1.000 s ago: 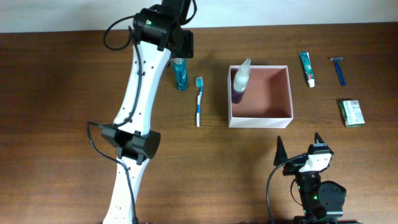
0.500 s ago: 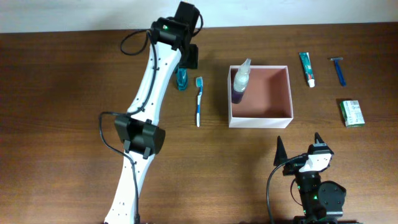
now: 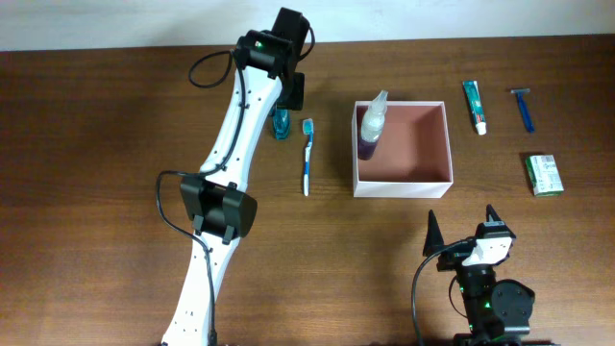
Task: Pack container
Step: 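Move the left gripper over the teal Listerine bottle and grasp it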
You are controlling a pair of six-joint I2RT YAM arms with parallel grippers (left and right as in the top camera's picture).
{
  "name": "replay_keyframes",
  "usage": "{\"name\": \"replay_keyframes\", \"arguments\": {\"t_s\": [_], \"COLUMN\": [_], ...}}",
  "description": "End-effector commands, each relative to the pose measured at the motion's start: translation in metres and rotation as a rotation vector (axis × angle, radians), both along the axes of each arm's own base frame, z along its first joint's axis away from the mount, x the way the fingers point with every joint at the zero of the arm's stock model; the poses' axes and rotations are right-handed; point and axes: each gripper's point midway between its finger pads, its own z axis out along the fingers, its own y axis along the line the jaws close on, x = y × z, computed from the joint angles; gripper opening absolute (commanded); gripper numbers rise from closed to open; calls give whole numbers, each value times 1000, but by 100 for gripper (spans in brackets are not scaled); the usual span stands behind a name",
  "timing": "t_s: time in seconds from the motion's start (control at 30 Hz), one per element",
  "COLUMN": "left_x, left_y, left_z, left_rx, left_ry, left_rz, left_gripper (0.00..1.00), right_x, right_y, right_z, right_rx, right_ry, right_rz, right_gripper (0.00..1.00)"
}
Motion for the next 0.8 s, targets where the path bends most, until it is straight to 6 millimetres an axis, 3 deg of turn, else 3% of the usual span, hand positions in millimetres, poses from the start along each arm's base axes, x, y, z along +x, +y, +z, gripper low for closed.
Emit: {"name": "replay_keyframes", "arguments": {"t_s": [0.0, 0.17, 0.57, 0.63, 0.77], "left_x": [-1, -1, -1, 0, 0], "left_y": [0, 1, 0, 0, 0], "left_z": [-9, -10, -12, -12, -1], "left_rx": [1, 2, 3, 3, -5], "left_ry": [22, 24, 26, 25, 6], "left_rz": [-10, -10, -11, -11, -11], "left_gripper": [57, 56, 35, 25, 23], "right_x": [0, 0, 0, 0, 0], "right_y": [3, 3, 3, 3, 3], "right_z": [-2, -2, -2, -2, -2], "right_rx": [-5, -5, -5, -5, -5], "right_ry": [2, 2, 2, 2, 2], "right_rz": [14, 14, 14, 14, 14], "right_gripper": [99, 99, 99, 99, 99]}}
